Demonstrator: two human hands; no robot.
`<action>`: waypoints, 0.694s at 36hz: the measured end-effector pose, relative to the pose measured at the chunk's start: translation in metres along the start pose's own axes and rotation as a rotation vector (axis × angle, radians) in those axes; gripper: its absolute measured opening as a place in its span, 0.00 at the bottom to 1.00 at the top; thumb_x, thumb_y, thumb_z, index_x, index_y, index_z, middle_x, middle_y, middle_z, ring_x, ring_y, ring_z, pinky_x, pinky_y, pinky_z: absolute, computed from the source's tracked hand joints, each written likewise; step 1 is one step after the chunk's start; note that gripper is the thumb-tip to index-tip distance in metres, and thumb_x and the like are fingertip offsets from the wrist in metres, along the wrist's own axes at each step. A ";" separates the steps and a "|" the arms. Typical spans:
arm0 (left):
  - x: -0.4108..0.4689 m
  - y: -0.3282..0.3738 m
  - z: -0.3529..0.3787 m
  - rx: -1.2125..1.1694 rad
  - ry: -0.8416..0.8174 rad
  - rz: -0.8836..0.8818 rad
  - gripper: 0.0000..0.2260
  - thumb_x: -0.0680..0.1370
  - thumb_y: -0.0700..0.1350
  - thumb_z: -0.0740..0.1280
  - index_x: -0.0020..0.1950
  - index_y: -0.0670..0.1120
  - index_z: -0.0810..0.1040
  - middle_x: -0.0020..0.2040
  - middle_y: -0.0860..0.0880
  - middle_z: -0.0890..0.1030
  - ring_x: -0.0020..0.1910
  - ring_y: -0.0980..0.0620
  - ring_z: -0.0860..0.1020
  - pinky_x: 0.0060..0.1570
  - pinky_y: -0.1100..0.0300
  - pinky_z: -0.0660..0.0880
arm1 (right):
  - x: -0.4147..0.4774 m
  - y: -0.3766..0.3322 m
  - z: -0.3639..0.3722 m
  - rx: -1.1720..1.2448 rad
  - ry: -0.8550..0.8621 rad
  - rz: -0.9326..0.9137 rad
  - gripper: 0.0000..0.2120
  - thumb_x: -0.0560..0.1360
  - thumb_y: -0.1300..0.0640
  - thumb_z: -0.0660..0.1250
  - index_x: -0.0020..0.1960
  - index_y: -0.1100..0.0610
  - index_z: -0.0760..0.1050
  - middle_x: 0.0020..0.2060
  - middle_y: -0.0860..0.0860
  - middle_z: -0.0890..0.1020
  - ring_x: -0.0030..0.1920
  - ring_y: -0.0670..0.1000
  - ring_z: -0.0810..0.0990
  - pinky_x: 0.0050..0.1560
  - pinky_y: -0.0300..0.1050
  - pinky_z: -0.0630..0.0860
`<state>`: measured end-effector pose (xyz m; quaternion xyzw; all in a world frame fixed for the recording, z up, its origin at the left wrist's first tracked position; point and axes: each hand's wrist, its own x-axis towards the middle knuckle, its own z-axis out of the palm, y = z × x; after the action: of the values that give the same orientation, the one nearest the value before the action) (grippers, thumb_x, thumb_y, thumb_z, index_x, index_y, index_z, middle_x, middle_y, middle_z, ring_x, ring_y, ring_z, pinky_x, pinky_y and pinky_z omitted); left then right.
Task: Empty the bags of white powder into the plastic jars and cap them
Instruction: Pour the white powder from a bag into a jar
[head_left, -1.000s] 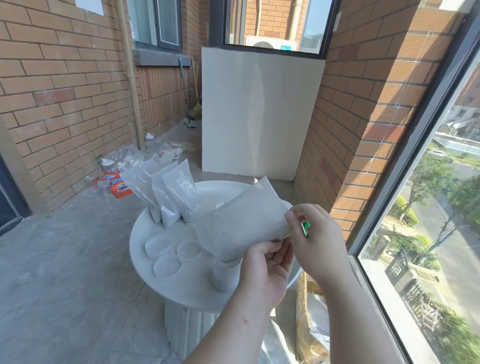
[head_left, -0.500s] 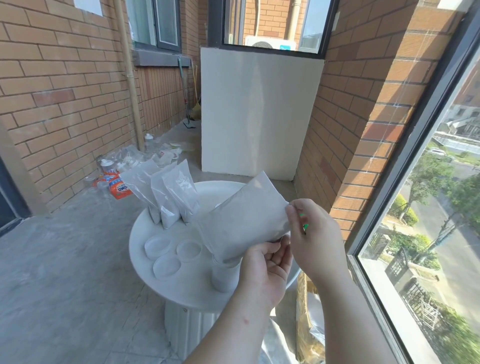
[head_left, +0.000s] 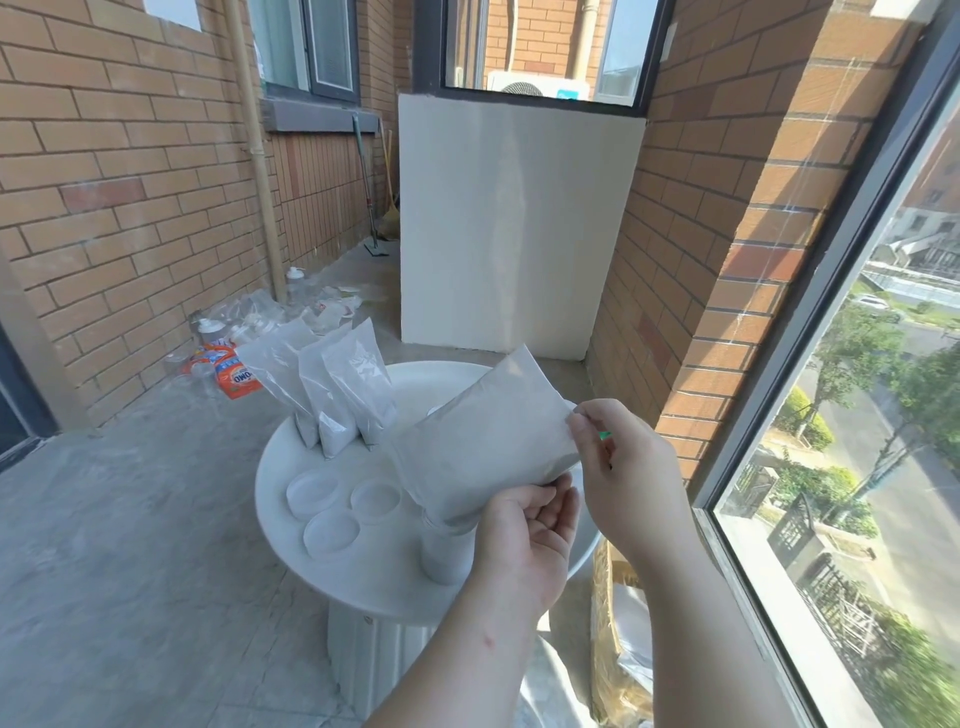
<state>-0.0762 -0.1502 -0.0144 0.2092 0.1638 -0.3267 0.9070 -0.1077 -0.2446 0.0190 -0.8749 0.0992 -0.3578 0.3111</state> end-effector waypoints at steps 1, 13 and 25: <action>0.000 0.000 0.000 0.001 0.006 0.001 0.12 0.75 0.27 0.57 0.48 0.33 0.80 0.40 0.40 0.84 0.42 0.47 0.82 0.49 0.54 0.79 | 0.000 0.001 -0.001 -0.001 0.001 -0.001 0.05 0.82 0.55 0.64 0.48 0.50 0.77 0.37 0.38 0.77 0.40 0.42 0.75 0.38 0.38 0.67; -0.004 0.002 0.001 0.008 0.017 0.001 0.12 0.75 0.27 0.58 0.49 0.33 0.80 0.41 0.41 0.84 0.44 0.46 0.82 0.48 0.54 0.79 | 0.001 0.005 -0.001 -0.088 0.057 -0.070 0.05 0.82 0.55 0.64 0.49 0.52 0.78 0.38 0.35 0.75 0.42 0.50 0.72 0.39 0.38 0.64; -0.002 0.001 0.000 -0.004 0.006 -0.005 0.13 0.75 0.28 0.58 0.51 0.33 0.81 0.44 0.40 0.85 0.42 0.47 0.84 0.47 0.55 0.80 | 0.001 0.009 0.002 -0.084 0.101 -0.106 0.04 0.80 0.56 0.66 0.47 0.52 0.78 0.39 0.44 0.78 0.43 0.52 0.74 0.43 0.49 0.72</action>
<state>-0.0768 -0.1491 -0.0132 0.2079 0.1676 -0.3279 0.9062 -0.1046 -0.2513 0.0128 -0.8721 0.0833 -0.4128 0.2492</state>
